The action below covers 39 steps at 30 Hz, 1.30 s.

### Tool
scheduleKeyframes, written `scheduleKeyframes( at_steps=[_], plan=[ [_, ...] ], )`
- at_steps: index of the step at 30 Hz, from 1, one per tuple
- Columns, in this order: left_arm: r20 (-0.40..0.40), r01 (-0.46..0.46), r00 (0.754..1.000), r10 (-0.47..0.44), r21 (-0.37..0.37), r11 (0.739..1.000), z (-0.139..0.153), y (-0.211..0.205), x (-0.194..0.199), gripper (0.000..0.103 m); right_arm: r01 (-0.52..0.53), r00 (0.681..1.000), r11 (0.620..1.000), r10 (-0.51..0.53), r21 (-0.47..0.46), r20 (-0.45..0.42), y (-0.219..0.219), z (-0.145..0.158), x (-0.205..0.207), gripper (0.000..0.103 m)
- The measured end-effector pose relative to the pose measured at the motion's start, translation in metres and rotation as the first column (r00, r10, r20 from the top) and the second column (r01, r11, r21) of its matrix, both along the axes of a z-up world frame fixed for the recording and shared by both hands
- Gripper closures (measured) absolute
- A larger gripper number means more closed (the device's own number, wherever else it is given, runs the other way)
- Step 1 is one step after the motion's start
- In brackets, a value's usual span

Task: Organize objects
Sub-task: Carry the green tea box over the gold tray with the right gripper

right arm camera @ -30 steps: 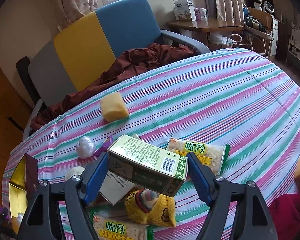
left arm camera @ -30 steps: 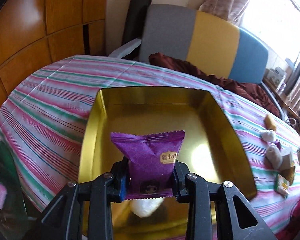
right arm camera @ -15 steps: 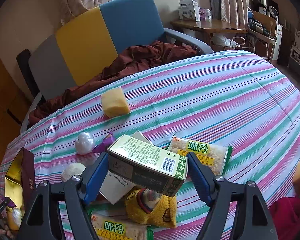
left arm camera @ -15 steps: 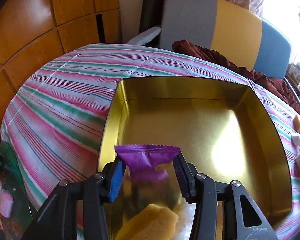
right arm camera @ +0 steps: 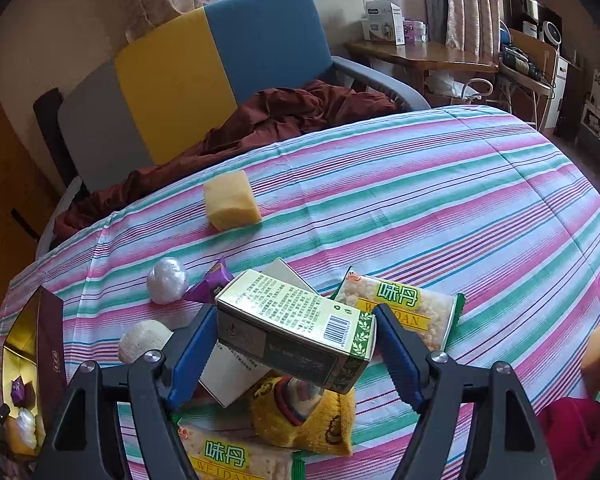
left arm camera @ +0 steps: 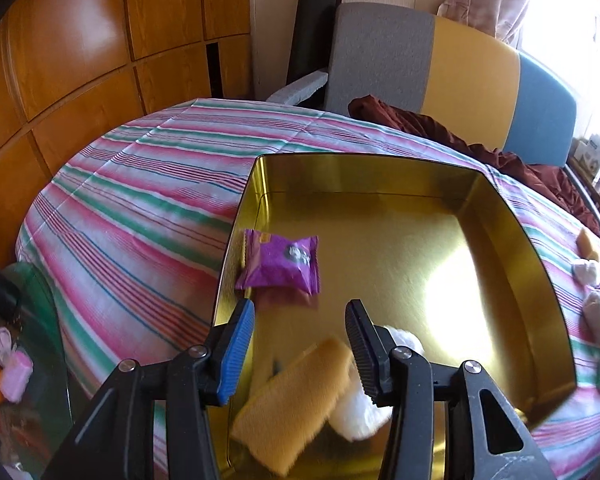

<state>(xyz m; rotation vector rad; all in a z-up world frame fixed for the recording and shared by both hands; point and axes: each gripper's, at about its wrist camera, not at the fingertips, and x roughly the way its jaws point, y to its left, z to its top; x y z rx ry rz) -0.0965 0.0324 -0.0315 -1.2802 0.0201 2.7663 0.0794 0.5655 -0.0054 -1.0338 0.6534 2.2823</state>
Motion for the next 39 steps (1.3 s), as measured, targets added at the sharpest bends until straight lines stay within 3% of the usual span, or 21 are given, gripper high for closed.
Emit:
scheduleKeyframes(
  at_steps=[13, 21, 25, 31, 39],
  plan=[
    [-0.064, 0.034, 0.997, -0.032, 0.029, 0.999, 0.027, 0.005, 0.046, 0.055, -0.037, 0.999, 0.999, 0.036, 0.031, 0.015, -0.013, 0.002, -0.004, 0.024],
    [-0.105, 0.057, 0.993, -0.054, 0.026, 0.998, 0.039, 0.006, 0.060, 0.051, -0.184, 0.982, 0.982, 0.185, 0.033, -0.026, -0.074, 0.016, -0.026, 0.024],
    [-0.102, 0.050, 0.994, -0.047, 0.031, 0.998, 0.038, 0.001, 0.062, 0.050, -0.332, 0.942, 0.943, 0.332, 0.012, -0.060, -0.132, 0.028, -0.053, 0.024],
    [-0.090, 0.015, 0.996, -0.011, 0.045, 0.999, 0.035, -0.015, 0.060, 0.047, -0.554, 0.831, 0.831, 0.549, -0.043, -0.085, -0.233, 0.032, -0.101, 0.024],
    [-0.069, -0.047, 0.996, 0.050, 0.052, 0.998, 0.026, -0.042, 0.060, 0.040, -0.699, 0.713, 0.705, 0.700, -0.117, -0.038, -0.343, 0.004, -0.163, 0.024]
  ],
)
